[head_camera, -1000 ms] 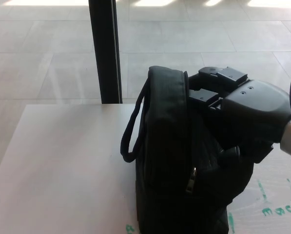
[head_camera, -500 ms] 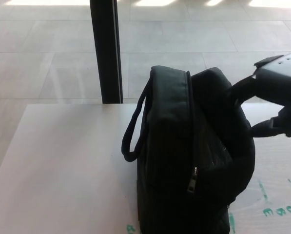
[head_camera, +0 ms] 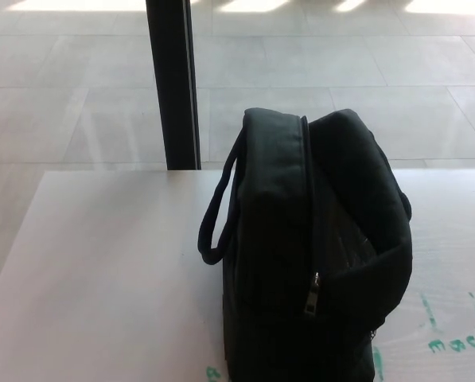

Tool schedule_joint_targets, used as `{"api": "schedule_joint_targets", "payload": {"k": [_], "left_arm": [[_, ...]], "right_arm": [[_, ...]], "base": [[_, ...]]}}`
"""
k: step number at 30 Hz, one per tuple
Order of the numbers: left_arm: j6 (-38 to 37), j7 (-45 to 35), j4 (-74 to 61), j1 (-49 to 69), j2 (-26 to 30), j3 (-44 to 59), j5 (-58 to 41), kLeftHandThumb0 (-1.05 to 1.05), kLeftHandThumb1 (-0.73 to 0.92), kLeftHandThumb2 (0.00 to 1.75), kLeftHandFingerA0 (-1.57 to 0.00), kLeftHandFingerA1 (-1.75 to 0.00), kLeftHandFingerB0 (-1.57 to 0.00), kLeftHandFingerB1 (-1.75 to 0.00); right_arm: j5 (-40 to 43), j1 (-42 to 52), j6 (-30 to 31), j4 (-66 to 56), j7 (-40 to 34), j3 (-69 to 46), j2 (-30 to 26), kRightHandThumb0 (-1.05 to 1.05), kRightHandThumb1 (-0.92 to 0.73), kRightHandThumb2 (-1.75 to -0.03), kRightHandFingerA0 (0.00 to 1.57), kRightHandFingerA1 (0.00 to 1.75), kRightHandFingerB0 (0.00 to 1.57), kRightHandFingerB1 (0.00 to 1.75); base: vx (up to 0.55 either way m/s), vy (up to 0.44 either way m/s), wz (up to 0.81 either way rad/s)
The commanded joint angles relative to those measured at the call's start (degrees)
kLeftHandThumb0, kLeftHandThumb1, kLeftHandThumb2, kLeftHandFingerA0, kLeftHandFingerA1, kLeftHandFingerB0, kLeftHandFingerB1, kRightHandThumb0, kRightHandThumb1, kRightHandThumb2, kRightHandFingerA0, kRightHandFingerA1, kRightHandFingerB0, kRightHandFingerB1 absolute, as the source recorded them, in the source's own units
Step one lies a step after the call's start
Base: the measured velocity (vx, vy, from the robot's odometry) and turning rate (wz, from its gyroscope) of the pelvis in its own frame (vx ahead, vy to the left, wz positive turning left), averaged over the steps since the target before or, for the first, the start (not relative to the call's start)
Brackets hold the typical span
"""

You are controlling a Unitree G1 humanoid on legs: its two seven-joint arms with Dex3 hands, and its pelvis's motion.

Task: The robot uses its right hand to pick up the cube kept on the middle of the desk and put it inside the bag next to it

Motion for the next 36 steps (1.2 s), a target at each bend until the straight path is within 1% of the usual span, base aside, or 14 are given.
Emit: {"api": "schedule_joint_targets", "payload": {"k": [1, 2, 4, 6, 7, 15, 18, 22, 23, 27, 28, 32, 34, 36], "left_arm": [[-0.24, 0.27, -0.35, 1.11, 0.74, -0.36, 0.36, -0.73, 0.69, 0.59, -0.3, -0.52, -0.23, -0.39], [-0.26, -0.11, -0.08, 0.83, 0.86, -0.41, 0.31, -0.76, 0.53, 0.89, -0.25, -0.56, -0.17, -0.47], [-2.4, 0.33, 0.29, 1.0, 1.02, -1.0, 1.28, -0.76, 0.54, 0.89, -0.26, -0.56, -0.19, -0.48], [-2.09, 0.27, 0.37, 1.08, 0.91, -0.9, 1.06, -0.76, 0.54, 0.89, -0.25, -0.55, -0.18, -0.48], [-0.83, 0.55, -0.01, 1.04, 0.45, 0.14, -0.1, -0.73, 0.68, 0.59, -0.31, -0.52, -0.23, -0.39], [-0.69, 0.35, 0.23, 0.22, 0.37, -0.13, -0.11, -0.73, 0.68, 0.59, -0.3, -0.52, -0.22, -0.39], [-0.18, -0.13, -0.37, 0.52, 0.87, 0.06, -0.34, -0.74, 0.55, 0.86, -0.24, -0.55, -0.18, -0.47], [-0.88, -0.21, 0.43, 0.14, 1.07, -0.24, 0.07, -0.73, 0.7, 0.59, -0.29, -0.5, -0.2, -0.37], [-1.08, 0.19, -0.14, 0.4, 1.22, -0.32, 0.35, -0.76, 0.53, 0.89, -0.27, -0.56, -0.19, -0.47], [-1.25, 0.99, -0.8, 0.57, 1.16, -0.6, 0.83, -0.72, 0.7, 0.59, -0.32, -0.5, -0.23, -0.38], [-1.31, 0.87, -0.77, 0.59, 1.36, -0.99, 1.21, -0.76, 0.55, 0.9, -0.26, -0.55, -0.18, -0.47], [-2.06, 0.75, 0.19, 0.81, 1.62, -0.9, 1.02, -0.75, 0.54, 0.89, -0.26, -0.55, -0.18, -0.47], [-1.94, 0.3, 0.22, 0.78, 1.79, -1.04, 0.93, -0.77, 0.54, 0.89, -0.25, -0.55, -0.18, -0.47], [-2.41, 0.15, 0.43, 0.66, 2.15, -0.87, 0.82, -0.76, 0.71, 0.59, -0.29, -0.5, -0.22, -0.37]], "right_arm": [[9.54, 17.53, 4.62, 1.19, -4.26, -21.56, 4.01, -0.53, -0.48, -0.86, 0.63, 0.69, 0.45, 0.55], [9.19, 20.18, 5.11, 2.78, -6.25, -24.11, 5.52, -0.52, -0.48, -0.84, 0.6, 0.65, 0.45, 0.54], [11.21, 23.3, 3.09, 7.75, -10.56, -28.05, 9.01, -0.49, -0.6, -0.58, 0.68, 0.64, 0.51, 0.42], [11.17, 24.39, 0.72, 11.12, -13.21, -28.8, 9.94, -0.6, -0.5, -0.87, 0.64, 0.73, 0.45, 0.54], [12.38, 25.08, -0.28, 14.16, -15.1, -30.23, 11.48, -0.53, -0.6, -0.58, 0.69, 0.71, 0.53, 0.41], [13.26, 29.85, -3.19, 28.89, -26.81, -33.31, 21.26, -0.63, -0.62, -0.59, 0.62, 0.98, 0.44, 0.66], [13.73, 30.04, -0.78, 33.14, -29.02, -33.59, 24.04, -0.56, -0.61, -0.58, 0.63, 0.94, 0.43, 0.67], [15.02, 29.03, 0.77, 36.07, -29.38, -34.19, 24.96, -0.56, -0.61, -0.58, 0.6, 0.96, 0.42, 0.7], [15.08, 28.76, 0.37, 36.64, -29.51, -33.87, 25.37, -0.58, -0.61, -0.58, 0.64, 1.02, 0.4, 0.78], [14.37, 29.78, 1.26, 34.67, -29.32, -32.82, 26.89, -0.6, -0.61, -0.58, 0.62, 1.1, 0.39, 0.81], [14.25, 29.97, 0.86, 34.64, -29.41, -32.54, 27.0, -0.59, -0.61, -0.57, 0.62, 1.07, 0.4, 0.81], [14.69, 28.77, 1.59, 38.39, -29.76, -31.36, 26.33, -0.56, -0.61, -0.58, 0.63, 1.03, 0.36, 0.68], [15.05, 29.1, 1.37, 38.29, -29.75, -30.97, 26.42, -0.58, -0.48, -0.92, 0.72, 0.99, 0.38, 0.7], [15.41, 27.98, 3.43, 39.38, -30.12, -29.99, 26.32, -0.54, -0.61, -0.58, 0.57, 0.99, 0.34, 0.7]], "base": [[0.0, 0.0, 0.0], [0.0, 0.0, 0.0], [0.0, 0.0, 0.0], [0.0, 0.0, 0.0], [0.0, 0.0, 0.0], [0.0, 0.0, 0.0], [0.0, 0.0, 0.0], [0.0, 0.0, 0.0], [0.0, 0.0, 0.0], [0.0, 0.0, 0.0], [0.0, 0.0, 0.0], [0.0, 0.0, 0.0], [0.0, 0.0, 0.0], [0.0, 0.0, 0.0]]}}
